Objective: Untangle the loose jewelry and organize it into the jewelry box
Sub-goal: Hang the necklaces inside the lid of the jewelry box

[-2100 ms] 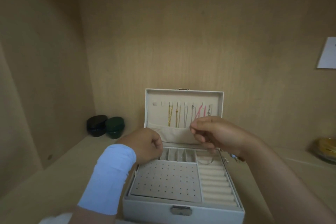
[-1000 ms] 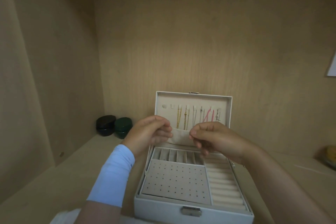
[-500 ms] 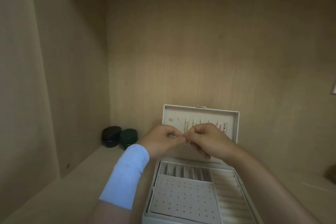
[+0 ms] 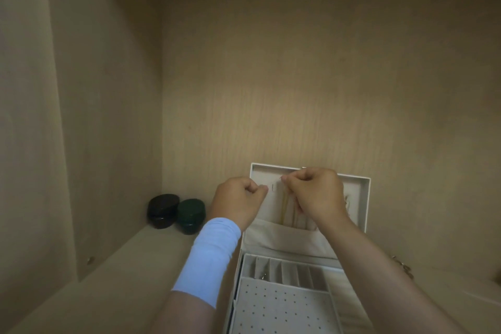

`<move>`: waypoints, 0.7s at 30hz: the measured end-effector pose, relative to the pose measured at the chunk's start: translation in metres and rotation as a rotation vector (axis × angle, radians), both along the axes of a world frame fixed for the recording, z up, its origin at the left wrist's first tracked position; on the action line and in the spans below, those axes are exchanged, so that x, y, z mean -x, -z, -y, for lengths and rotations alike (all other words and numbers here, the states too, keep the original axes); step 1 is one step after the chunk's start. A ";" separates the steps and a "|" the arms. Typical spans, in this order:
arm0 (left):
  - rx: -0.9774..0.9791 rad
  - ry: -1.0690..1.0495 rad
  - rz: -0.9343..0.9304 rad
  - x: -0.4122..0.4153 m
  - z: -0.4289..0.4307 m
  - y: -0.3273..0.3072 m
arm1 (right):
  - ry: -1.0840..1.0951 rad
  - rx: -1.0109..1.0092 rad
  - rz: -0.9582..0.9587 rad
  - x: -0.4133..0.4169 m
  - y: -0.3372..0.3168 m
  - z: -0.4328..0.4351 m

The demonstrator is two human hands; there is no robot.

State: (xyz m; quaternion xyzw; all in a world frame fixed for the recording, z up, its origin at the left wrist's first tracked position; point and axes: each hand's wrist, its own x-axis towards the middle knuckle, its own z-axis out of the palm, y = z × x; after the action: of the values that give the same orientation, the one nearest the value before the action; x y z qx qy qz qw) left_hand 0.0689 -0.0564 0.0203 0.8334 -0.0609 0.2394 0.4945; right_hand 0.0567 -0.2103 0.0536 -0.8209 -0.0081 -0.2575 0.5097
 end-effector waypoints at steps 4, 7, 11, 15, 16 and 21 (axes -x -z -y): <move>-0.058 -0.048 -0.004 -0.004 0.005 0.002 | 0.174 0.051 0.079 -0.007 0.007 -0.011; -0.077 -0.078 -0.015 -0.007 0.006 -0.001 | 0.231 0.104 0.057 -0.007 0.010 -0.016; -0.132 -0.099 -0.025 -0.003 0.008 -0.004 | 0.237 0.167 0.020 -0.006 0.012 -0.018; -0.193 -0.039 -0.106 0.004 0.006 -0.007 | 0.165 0.254 -0.079 -0.001 0.018 -0.014; -0.206 -0.015 -0.131 0.006 0.005 -0.007 | 0.144 0.267 -0.106 0.001 0.020 -0.012; -0.075 0.205 -0.271 0.026 -0.003 0.001 | -0.074 0.083 -0.271 0.020 0.021 -0.001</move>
State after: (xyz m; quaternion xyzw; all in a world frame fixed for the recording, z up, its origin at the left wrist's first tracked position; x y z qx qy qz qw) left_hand 0.0431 -0.0531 0.0195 0.8654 -0.0871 0.0707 0.4884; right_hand 0.0363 -0.2098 0.0323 -0.8676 0.0202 -0.1248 0.4808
